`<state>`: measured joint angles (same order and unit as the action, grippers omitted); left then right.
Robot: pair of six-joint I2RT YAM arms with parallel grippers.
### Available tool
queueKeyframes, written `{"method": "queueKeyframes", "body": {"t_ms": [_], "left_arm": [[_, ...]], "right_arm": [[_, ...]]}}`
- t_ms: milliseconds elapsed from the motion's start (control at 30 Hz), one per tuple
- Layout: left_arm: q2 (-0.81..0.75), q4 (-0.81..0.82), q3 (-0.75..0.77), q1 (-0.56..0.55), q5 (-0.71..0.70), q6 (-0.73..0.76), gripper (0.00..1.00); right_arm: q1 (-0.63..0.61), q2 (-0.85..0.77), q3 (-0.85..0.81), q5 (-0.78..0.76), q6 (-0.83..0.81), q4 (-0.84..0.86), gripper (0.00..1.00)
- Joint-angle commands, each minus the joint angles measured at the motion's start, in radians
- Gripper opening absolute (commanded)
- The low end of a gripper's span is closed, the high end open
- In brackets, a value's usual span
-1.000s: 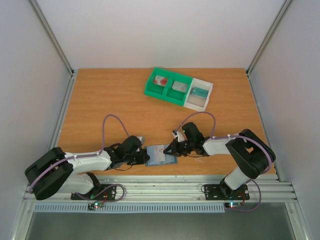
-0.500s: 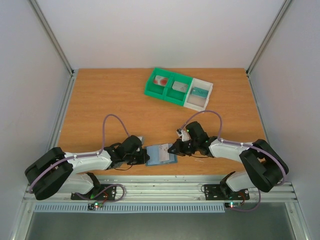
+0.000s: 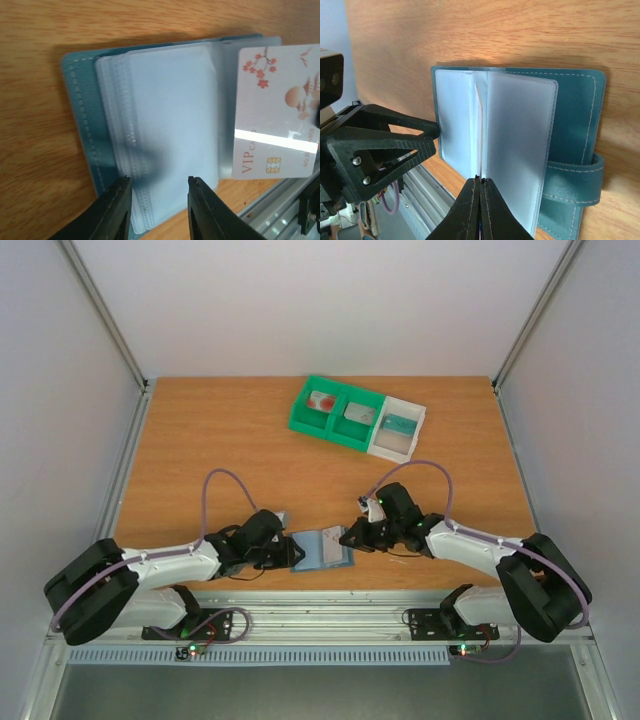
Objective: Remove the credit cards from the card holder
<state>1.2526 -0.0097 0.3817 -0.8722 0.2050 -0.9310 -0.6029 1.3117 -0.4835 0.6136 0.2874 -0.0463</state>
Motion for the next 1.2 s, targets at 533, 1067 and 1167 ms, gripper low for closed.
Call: {"method": "queueKeyframes", "body": {"t_ms": [533,1067,1167], "left_arm": [[-0.105,0.570,-0.077,-0.007,0.127,-0.199,0.53],[-0.123,0.869,-0.175,-0.007,0.196,-0.276,0.00],[-0.168,0.787,-0.167,-0.005,0.211,-0.242,0.00]], "right_arm": [[0.005,-0.236,0.025,0.121,0.202,0.174,0.01],[0.005,-0.317,-0.082,0.131,-0.006,-0.075,0.10],[0.005,-0.347,-0.174,0.065,-0.133,-0.279,0.18]]}}
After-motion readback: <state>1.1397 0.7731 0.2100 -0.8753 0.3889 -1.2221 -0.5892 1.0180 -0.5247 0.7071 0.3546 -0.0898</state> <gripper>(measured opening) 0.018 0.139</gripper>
